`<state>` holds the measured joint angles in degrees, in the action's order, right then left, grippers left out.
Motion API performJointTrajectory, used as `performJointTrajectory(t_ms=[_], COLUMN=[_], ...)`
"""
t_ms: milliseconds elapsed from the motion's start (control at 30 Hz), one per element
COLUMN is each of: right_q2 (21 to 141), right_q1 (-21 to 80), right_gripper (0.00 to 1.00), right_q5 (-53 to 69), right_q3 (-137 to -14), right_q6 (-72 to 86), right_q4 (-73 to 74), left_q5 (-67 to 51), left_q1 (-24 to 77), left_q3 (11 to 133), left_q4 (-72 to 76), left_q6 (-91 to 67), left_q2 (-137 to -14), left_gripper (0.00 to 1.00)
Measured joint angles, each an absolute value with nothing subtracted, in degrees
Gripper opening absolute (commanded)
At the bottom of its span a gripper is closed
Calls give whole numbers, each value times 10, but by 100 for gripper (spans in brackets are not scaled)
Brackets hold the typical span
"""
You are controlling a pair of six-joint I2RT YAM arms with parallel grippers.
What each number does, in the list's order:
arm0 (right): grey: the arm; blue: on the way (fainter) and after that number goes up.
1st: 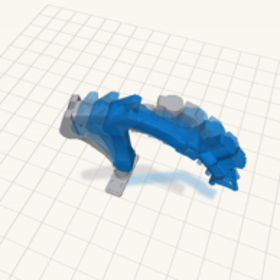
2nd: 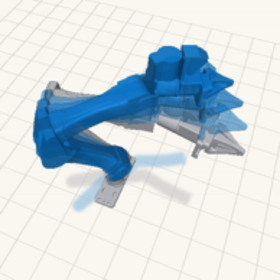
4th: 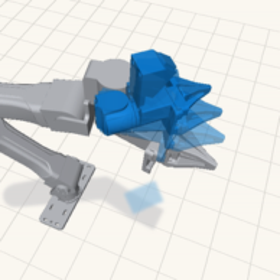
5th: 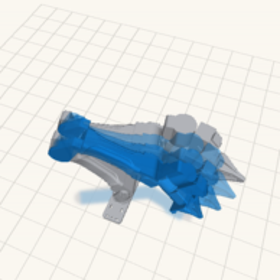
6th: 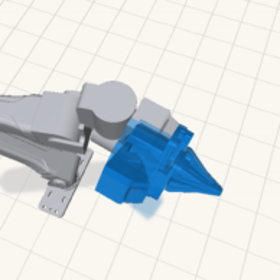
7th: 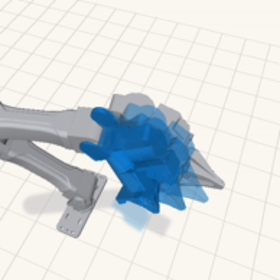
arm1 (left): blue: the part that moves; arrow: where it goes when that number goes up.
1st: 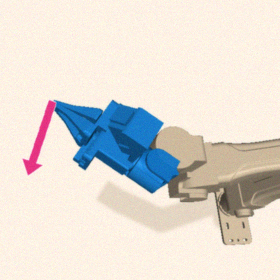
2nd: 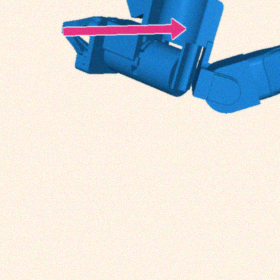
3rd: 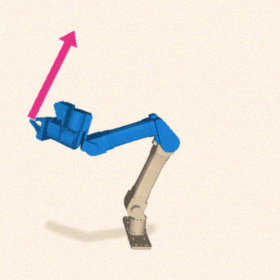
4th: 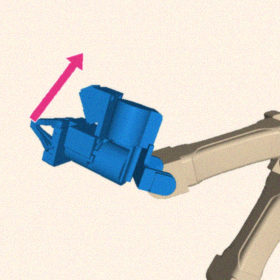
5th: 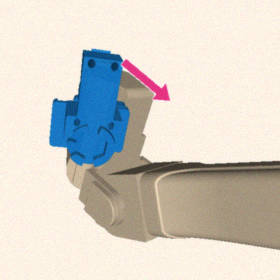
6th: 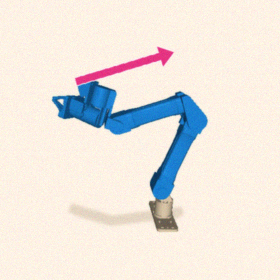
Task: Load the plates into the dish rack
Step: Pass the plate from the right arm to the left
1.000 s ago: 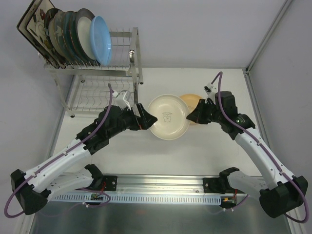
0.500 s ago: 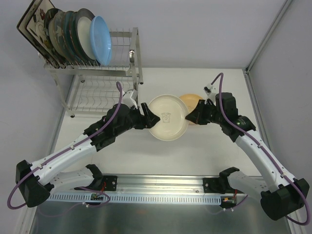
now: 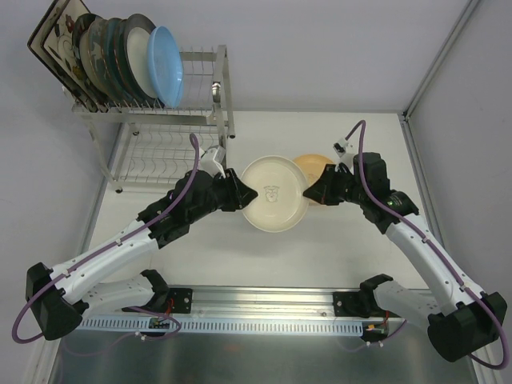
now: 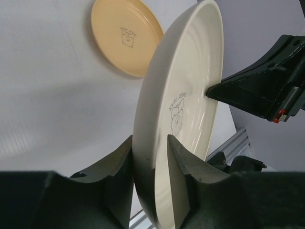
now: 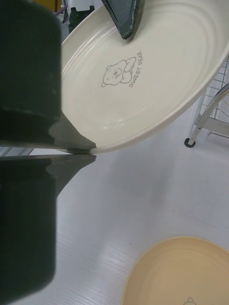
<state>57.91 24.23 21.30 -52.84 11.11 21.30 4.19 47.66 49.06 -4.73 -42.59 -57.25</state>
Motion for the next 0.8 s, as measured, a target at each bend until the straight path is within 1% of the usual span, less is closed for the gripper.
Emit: performJointTrajectory(t_ms=[67, 100, 133, 167, 200, 233, 333, 367, 433, 467, 533, 567, 633, 700, 733, 800], right_q2=[579, 579, 579, 579, 579, 579, 579, 579, 579, 578, 575, 573, 567, 560, 555, 543], right_q1=[243, 243, 243, 243, 243, 243, 243, 243, 243, 243, 243, 243, 243, 243, 243, 243], right_gripper=[5, 9, 11, 18, 21, 23, 34, 43, 54, 63, 71, 76, 82, 85, 88, 90], right_q5=[215, 215, 215, 215, 216, 216, 219, 219, 219, 219, 216, 213, 203, 191, 183, 163], right_q3=[-527, -526, -526, -526, -526, -526, -526, -526, -524, -522, -520, -518, -518, -518, -518, -518], right_q6=[111, 111, 111, 111, 112, 112, 112, 111, 111, 109, 105, 104, 101, 96, 95, 89], right_q4=[212, 212, 212, 212, 212, 212, 211, 211, 209, 209, 209, 210, 215, 219, 223, 235], left_q5=[44, 46, 47, 48, 49, 51, 52, 52, 53, 53, 54, 56, 61, 67, 68, 73], left_q1=[477, 477, 477, 477, 477, 477, 477, 477, 477, 477, 477, 477, 477, 477, 477, 477], left_q3=[491, 491, 491, 491, 491, 491, 491, 491, 491, 491, 492, 493, 498, 507, 512, 524], left_q4=[-47, -46, -46, -46, -46, -46, -47, -47, -48, -48, -49, -50, -51, -51, -51, -51], left_q6=[-425, -424, -423, -422, -420, -416, -406, -403, -396, -392, -383, -378, -364, -347, -336, -315], left_q2=[-573, -573, -573, -573, -573, -573, -575, -576, -577, -578, -578, -578, -577, -577, -577, -577], left_gripper=[28, 27, 23, 18, 10, 10, 9, 10, 10, 10, 10, 10, 10, 10, 10, 9])
